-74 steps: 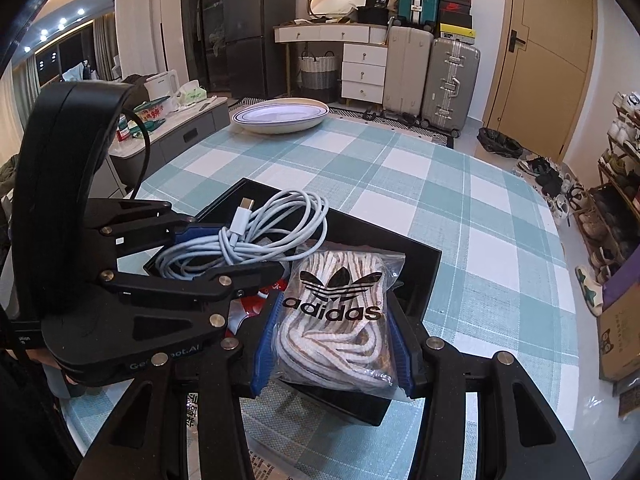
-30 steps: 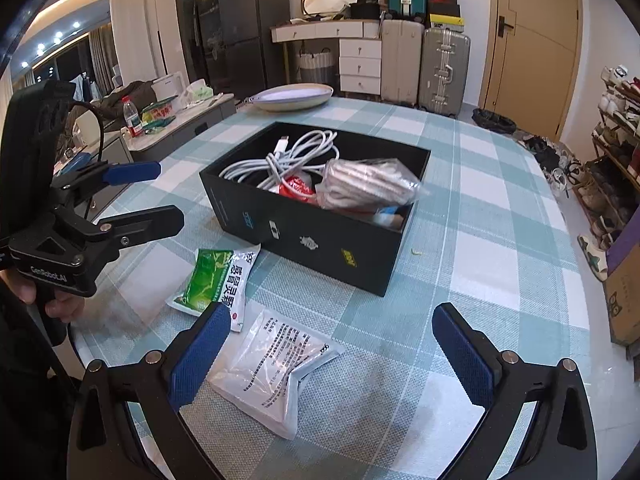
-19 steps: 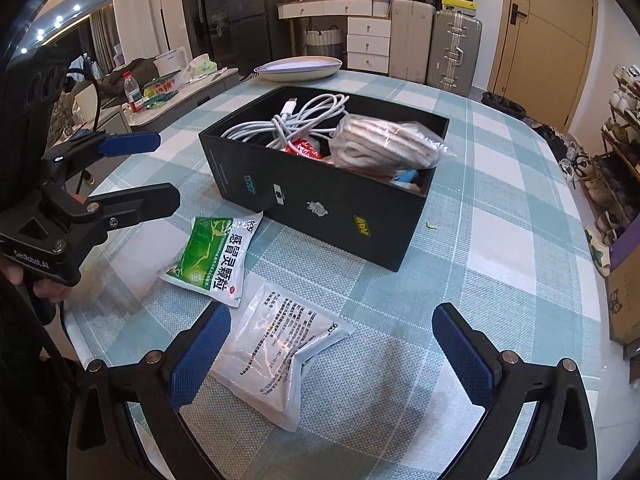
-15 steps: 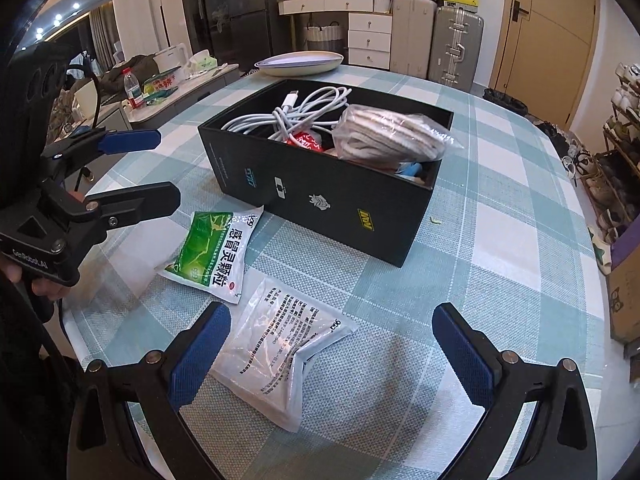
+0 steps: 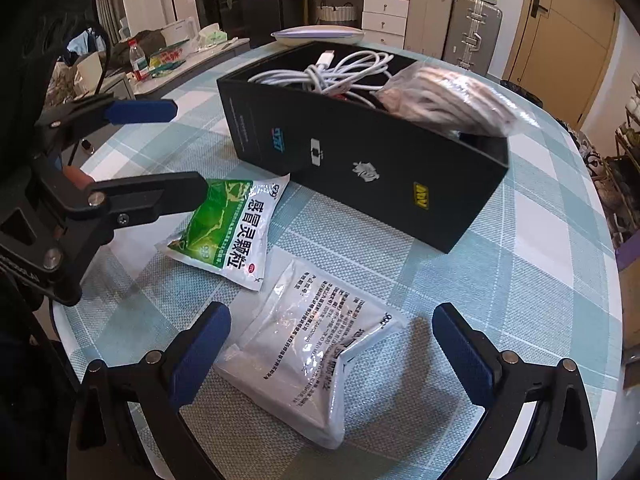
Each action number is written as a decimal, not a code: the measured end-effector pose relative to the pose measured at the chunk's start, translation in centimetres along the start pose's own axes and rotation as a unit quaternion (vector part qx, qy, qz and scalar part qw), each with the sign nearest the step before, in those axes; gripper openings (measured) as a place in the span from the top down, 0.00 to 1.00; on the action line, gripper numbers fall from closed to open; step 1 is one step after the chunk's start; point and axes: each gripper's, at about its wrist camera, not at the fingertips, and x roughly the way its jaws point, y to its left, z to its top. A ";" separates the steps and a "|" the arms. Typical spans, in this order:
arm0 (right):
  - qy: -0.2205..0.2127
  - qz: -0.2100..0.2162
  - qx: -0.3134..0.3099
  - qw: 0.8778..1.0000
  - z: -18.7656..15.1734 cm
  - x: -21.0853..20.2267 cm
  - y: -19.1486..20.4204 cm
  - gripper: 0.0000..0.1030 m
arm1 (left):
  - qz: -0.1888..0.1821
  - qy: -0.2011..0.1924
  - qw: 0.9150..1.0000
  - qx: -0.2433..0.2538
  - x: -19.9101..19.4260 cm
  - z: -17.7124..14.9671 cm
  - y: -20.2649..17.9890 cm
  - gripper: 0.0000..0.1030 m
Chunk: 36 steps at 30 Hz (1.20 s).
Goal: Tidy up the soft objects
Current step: 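Move the right tool to the white printed packet and grasp it, then lift the white packet with the right tool while the left tool grasps the green packet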
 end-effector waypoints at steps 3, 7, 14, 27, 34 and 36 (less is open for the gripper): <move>0.004 -0.007 -0.001 1.000 -0.2 -0.1 -0.3 0.01 | 0.003 0.004 1.000 0.002 0.2 -0.1 0.0 0.00; 0.010 -0.017 0.002 1.000 -0.8 -0.2 -1.5 0.00 | 0.002 0.007 1.000 0.000 0.4 -0.1 0.1 0.00; 0.018 -0.026 0.015 0.999 -0.9 -0.2 -3.2 0.01 | 0.004 0.010 1.000 0.002 0.5 -0.1 0.1 0.00; 0.010 -0.005 0.015 1.000 -0.9 -0.1 -3.0 0.10 | 0.003 0.018 1.000 0.004 0.8 -0.3 -0.1 0.00; 0.004 0.017 0.001 1.000 -0.6 -0.4 -1.9 0.37 | -0.001 0.021 1.000 0.006 0.9 -0.4 -0.5 0.00; 0.002 0.018 0.000 1.000 -0.5 -0.4 -1.7 0.42 | -0.001 0.023 1.000 0.006 1.0 -0.4 -0.6 0.00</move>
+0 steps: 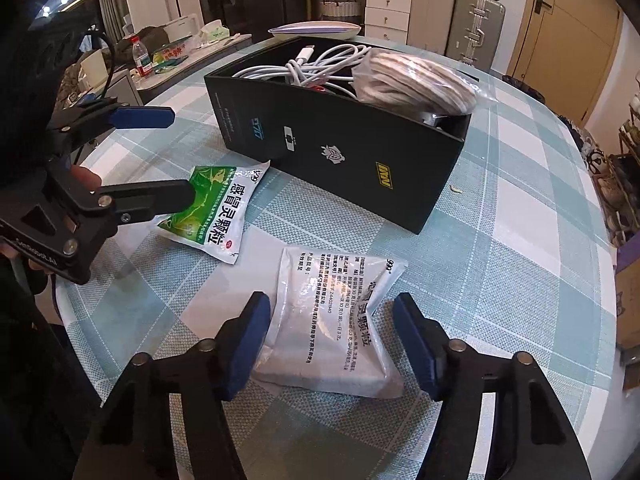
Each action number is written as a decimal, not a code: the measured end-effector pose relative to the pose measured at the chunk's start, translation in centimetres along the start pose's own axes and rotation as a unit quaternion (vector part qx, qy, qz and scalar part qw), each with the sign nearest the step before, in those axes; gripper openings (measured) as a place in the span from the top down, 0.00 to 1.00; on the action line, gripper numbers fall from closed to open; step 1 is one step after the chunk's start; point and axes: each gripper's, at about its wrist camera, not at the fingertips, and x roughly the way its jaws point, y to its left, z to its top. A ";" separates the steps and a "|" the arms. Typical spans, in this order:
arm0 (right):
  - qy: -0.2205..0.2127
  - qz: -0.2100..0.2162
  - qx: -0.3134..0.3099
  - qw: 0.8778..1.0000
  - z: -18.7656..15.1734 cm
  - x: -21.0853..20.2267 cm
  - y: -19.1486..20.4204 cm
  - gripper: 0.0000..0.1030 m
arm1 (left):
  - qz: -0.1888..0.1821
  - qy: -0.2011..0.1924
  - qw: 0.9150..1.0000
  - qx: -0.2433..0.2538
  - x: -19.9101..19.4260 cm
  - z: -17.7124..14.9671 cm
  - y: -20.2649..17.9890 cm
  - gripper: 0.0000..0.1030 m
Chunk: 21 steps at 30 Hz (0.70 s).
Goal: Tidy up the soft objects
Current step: 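Lift the white packet with the right tool while the left tool grasps the green packet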
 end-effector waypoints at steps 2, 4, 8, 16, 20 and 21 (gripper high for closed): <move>-0.003 -0.003 -0.002 1.000 0.1 -0.1 0.1 0.50 | -0.001 0.002 1.000 -0.001 0.1 0.0 -0.1 0.00; -0.008 -0.006 -0.007 1.000 0.2 -0.2 0.4 0.54 | -0.004 0.005 1.000 -0.004 0.2 0.0 -0.2 0.00; -0.012 -0.007 -0.007 1.000 0.2 -0.5 0.0 0.55 | -0.010 0.016 1.000 -0.016 0.9 -0.1 -0.3 0.00; -0.012 -0.011 -0.009 1.000 0.1 -0.7 -0.2 0.55 | -0.006 0.025 0.998 -0.054 2.4 0.6 -0.1 0.00; -0.013 -0.012 -0.011 1.000 0.0 -0.9 -0.3 0.55 | 0.003 0.034 0.997 -0.064 3.2 0.9 -0.4 0.00; -0.014 -0.013 -0.011 1.000 0.0 -0.9 -0.3 0.55 | 0.005 0.035 0.997 -0.069 3.4 1.1 -0.5 0.00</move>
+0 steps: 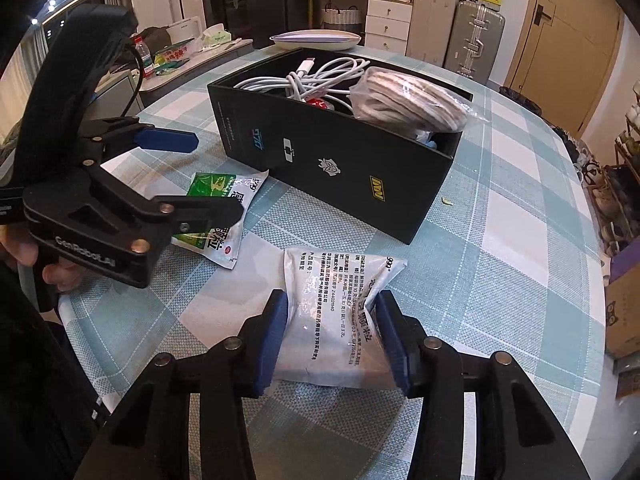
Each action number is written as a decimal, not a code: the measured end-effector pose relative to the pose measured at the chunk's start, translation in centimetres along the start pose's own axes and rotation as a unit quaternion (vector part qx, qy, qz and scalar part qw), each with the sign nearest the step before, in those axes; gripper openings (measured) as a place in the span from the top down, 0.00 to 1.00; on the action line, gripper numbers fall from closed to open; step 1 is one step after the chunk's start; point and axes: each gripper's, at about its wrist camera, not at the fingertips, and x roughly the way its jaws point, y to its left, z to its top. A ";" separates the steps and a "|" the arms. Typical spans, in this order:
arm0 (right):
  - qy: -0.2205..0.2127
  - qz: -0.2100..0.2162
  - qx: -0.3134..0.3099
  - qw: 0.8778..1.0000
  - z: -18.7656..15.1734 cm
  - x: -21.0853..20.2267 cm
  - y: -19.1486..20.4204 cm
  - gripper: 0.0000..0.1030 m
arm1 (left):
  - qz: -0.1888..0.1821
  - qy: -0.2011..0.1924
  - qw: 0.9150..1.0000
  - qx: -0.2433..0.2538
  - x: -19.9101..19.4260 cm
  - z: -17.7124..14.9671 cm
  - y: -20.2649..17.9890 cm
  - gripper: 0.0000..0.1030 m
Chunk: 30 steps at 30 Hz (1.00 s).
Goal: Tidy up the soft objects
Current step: 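Lift the white packet with the right tool while the left tool grasps the green packet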
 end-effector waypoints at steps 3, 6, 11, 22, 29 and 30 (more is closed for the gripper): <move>0.001 0.001 -0.001 1.000 -0.1 0.0 -0.1 0.55 | 0.002 -0.004 1.000 -0.028 0.2 0.3 -0.1 0.00; 0.002 -0.005 0.000 1.000 -0.2 -0.2 -0.1 0.55 | 0.012 0.004 1.000 -0.015 0.3 0.3 -0.6 0.00; -0.001 -0.008 -0.001 1.000 -0.2 -0.5 -0.3 0.55 | 0.028 0.019 0.999 -0.009 1.2 0.1 -0.6 0.00; -0.002 -0.010 -0.003 1.000 -0.1 -0.7 -0.2 0.55 | 0.035 0.046 0.998 0.005 0.6 -1.4 1.0 0.00; -0.004 -0.005 -0.002 1.000 0.1 -0.6 -0.2 0.55 | 0.029 0.036 0.999 0.010 -0.1 -2.2 1.8 0.01; -0.005 -0.005 -0.003 1.000 0.1 -0.6 -0.1 0.55 | 0.027 0.035 0.999 0.010 -0.1 -2.3 1.7 0.02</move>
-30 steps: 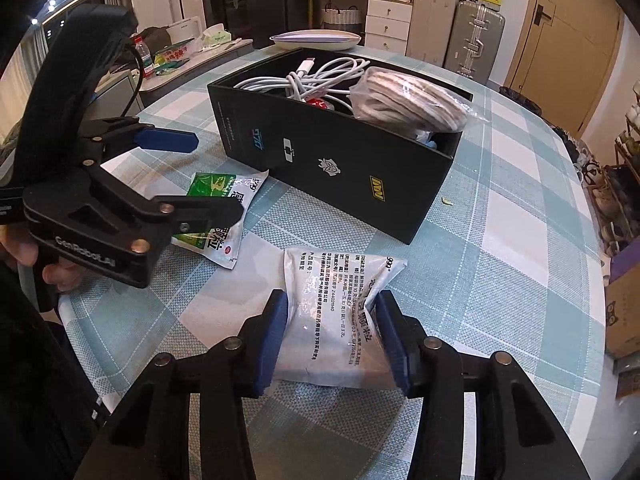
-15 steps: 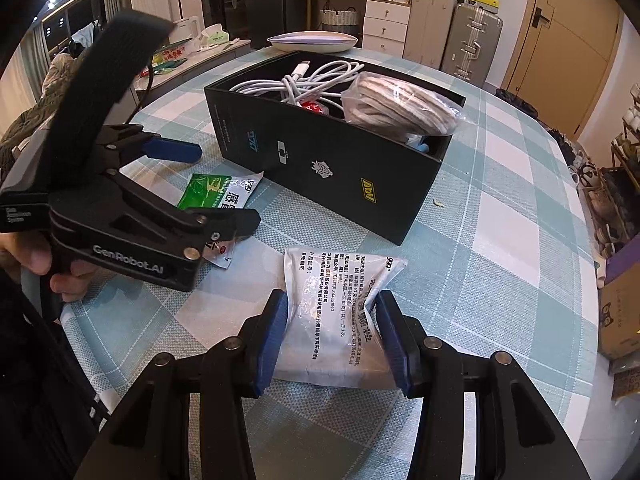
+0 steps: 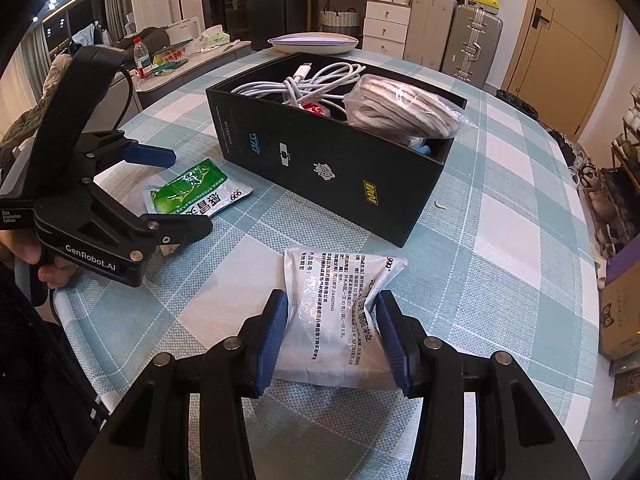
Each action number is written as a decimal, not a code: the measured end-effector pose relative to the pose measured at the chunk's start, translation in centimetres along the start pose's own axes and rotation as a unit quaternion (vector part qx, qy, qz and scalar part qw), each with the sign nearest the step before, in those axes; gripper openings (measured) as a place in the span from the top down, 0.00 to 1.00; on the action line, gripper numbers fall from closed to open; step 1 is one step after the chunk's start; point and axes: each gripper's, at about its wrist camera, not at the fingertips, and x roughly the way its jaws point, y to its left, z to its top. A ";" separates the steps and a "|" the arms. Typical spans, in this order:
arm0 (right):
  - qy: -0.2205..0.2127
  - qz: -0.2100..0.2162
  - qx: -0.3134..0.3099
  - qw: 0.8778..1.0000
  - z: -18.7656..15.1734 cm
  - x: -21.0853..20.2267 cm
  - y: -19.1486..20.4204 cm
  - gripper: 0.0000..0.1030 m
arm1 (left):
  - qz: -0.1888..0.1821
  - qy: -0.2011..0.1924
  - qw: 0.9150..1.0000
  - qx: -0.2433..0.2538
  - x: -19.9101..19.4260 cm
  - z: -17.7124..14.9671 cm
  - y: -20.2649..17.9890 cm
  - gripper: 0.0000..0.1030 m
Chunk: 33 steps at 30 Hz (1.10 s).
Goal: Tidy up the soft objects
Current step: 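Lift the white packet with the right tool while the left tool grasps the green packet, then carry the white and green packets over the black box with both tools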
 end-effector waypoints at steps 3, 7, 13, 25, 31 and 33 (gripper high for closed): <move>-0.004 0.004 -0.004 1.000 0.2 -0.1 0.4 0.55 | -0.004 -0.011 1.000 0.006 -0.3 -0.2 -0.2 0.10; -0.012 0.010 -0.008 1.000 0.3 -0.2 0.8 0.55 | -0.020 -0.027 0.999 0.031 -1.0 -0.4 -0.9 0.42; -0.024 0.013 -0.014 1.000 0.6 -0.5 1.4 0.55 | -0.050 -0.034 0.997 0.045 -1.9 -0.4 -1.5 0.62; -0.103 0.027 -0.012 0.994 0.9 -3.4 1.2 0.55 | -0.063 -0.075 0.993 0.066 -4.6 -0.2 -2.7 0.63; -0.158 0.040 -0.001 0.987 1.3 -5.6 0.8 0.55 | -0.069 -0.120 0.988 0.062 -7.0 0.1 -2.4 0.63; -0.172 0.040 0.003 0.984 1.4 -6.2 0.8 0.55 | -0.069 -0.130 0.988 0.056 -7.5 0.3 -2.2 0.63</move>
